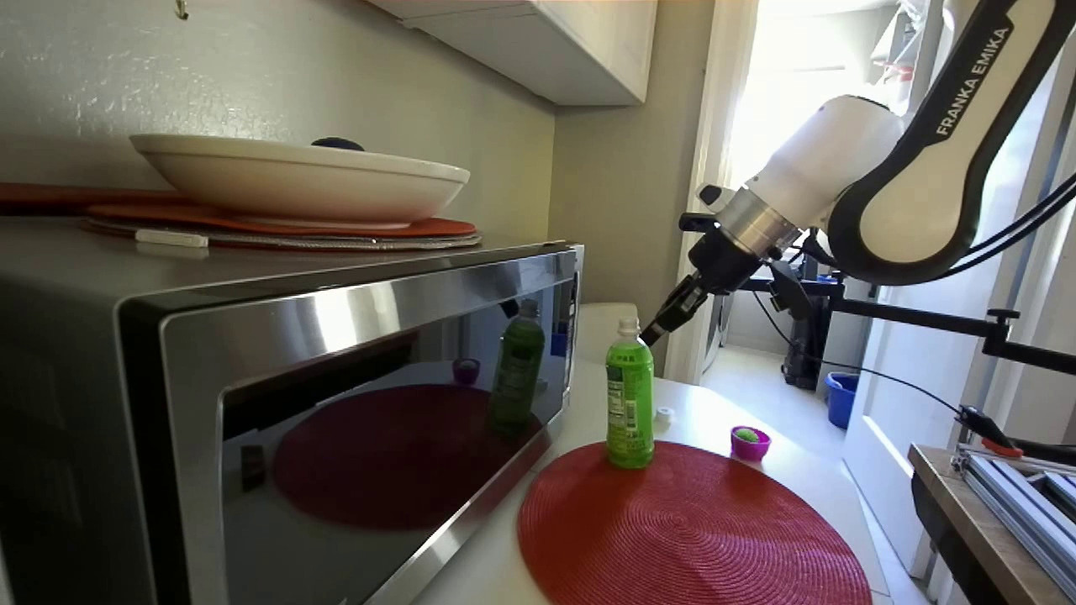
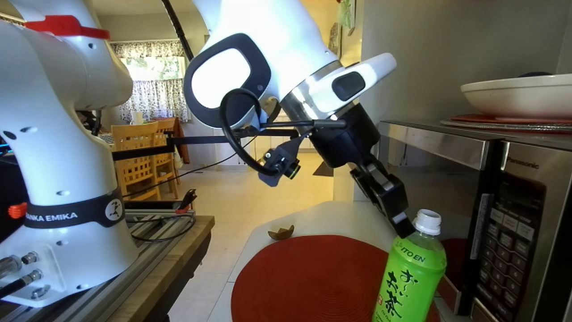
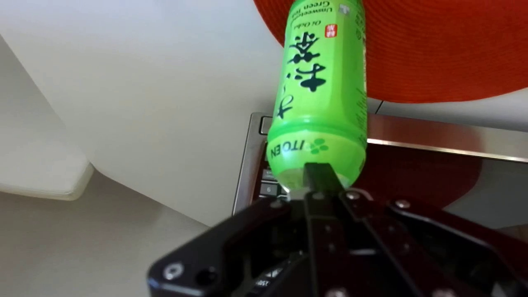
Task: Place the green bottle on the microwave
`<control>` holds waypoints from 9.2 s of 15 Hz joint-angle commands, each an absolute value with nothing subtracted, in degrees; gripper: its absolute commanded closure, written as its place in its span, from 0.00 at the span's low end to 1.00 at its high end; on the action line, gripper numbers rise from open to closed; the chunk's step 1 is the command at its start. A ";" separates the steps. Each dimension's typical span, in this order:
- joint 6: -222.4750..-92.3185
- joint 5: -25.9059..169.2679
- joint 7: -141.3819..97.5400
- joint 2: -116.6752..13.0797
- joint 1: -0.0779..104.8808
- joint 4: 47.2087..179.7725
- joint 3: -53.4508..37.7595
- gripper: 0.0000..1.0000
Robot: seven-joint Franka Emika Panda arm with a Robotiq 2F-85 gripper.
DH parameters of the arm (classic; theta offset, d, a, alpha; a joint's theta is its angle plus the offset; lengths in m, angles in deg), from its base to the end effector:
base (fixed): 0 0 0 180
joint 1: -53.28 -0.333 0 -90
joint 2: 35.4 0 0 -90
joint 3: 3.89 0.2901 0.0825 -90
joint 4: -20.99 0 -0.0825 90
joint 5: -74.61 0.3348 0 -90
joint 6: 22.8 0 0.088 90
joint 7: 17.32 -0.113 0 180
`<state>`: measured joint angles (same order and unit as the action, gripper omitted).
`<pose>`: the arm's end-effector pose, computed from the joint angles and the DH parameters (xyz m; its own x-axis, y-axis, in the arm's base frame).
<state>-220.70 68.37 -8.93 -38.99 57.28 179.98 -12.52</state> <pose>0.4086 -0.0787 0.2813 0.8225 0.0749 0.5637 0.0042 -0.9921 0.1256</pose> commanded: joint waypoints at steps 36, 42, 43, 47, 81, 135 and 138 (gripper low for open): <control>-212.81 68.17 -8.35 -35.83 58.09 178.69 -10.68 0.00; -214.85 68.32 -8.29 -37.22 58.70 178.19 -10.99 0.00; -215.11 68.33 -8.28 -37.37 58.82 178.10 -11.03 0.00; -216.28 66.12 -10.09 -38.42 59.32 177.67 -11.20 0.00; -188.68 67.61 -7.86 -20.04 56.85 168.24 -9.68 0.88; -175.55 62.92 -16.35 -31.63 57.27 135.42 -8.03 0.00; -170.14 60.73 -17.22 -26.27 57.39 137.83 -7.05 0.00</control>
<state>-173.96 63.48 -15.02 -31.19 57.22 134.59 -7.81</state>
